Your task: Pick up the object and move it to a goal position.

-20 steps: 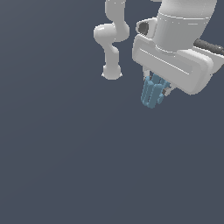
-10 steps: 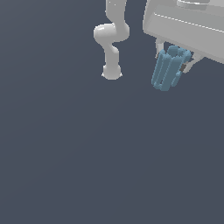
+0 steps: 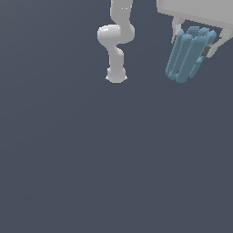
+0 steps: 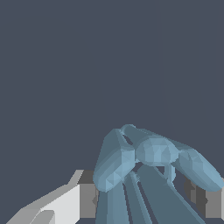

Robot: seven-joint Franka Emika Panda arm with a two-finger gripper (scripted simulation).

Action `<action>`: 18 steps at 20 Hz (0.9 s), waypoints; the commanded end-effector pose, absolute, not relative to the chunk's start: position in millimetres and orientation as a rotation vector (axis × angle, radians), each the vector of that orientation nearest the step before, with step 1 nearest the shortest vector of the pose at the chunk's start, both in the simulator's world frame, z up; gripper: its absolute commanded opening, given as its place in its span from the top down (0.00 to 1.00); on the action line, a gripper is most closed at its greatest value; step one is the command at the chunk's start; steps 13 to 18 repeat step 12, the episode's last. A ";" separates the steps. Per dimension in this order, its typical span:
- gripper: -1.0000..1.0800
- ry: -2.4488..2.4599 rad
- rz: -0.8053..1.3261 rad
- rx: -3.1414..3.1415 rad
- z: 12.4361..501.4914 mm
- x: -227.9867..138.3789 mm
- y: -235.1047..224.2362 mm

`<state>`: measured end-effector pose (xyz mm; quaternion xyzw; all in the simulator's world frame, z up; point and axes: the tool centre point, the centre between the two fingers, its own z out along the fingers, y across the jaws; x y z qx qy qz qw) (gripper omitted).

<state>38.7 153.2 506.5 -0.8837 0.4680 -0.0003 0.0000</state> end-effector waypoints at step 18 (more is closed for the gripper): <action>1.00 1.471 0.000 -2.777 520.1 40.0 156.4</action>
